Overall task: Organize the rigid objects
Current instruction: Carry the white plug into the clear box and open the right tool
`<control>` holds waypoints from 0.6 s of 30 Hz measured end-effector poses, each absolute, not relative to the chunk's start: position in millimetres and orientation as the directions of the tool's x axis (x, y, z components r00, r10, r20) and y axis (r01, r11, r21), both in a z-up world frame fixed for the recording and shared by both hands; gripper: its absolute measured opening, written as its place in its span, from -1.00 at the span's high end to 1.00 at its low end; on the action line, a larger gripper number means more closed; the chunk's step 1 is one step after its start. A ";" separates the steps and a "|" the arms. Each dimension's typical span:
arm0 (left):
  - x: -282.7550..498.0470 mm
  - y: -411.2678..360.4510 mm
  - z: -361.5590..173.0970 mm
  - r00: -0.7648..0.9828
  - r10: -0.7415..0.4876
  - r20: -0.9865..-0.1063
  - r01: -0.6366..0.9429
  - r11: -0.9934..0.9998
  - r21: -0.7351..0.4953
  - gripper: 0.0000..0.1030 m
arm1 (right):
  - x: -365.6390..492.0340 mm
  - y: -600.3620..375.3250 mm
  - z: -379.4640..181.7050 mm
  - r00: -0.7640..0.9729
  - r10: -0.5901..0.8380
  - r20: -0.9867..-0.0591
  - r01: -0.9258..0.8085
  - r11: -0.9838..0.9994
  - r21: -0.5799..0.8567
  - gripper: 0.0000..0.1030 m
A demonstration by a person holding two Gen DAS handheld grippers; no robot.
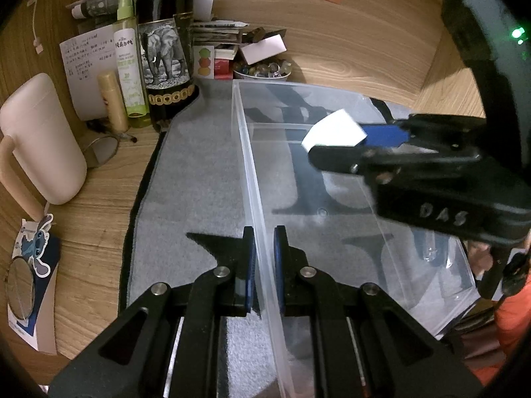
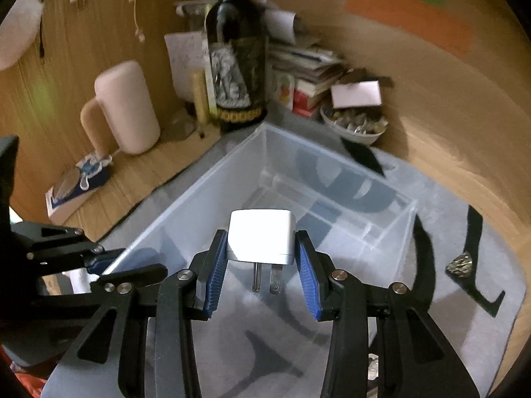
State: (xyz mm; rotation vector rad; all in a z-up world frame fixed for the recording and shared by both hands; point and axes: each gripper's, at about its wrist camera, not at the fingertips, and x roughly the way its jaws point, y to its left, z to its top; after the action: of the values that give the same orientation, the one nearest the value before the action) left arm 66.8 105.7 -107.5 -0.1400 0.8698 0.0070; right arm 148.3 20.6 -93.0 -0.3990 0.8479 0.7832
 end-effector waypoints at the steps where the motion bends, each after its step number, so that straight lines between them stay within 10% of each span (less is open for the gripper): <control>1: 66.6 106.1 -107.6 0.646 -0.053 -0.761 -0.063 0.991 -0.122 0.81 | 148.7 21.7 -94.5 0.401 0.450 -0.798 -0.757 0.653 -0.012 0.28; 18: 67.6 107.0 -108.3 0.643 -0.061 -0.764 -0.058 0.990 -0.128 0.80 | 141.6 25.9 -92.0 0.419 0.418 -0.806 -0.772 0.632 -0.074 0.05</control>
State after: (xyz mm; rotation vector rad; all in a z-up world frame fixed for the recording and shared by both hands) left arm 67.6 107.0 -108.3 -0.1460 0.8737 -0.0019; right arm 141.6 25.9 -92.0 -0.4779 0.8444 0.7817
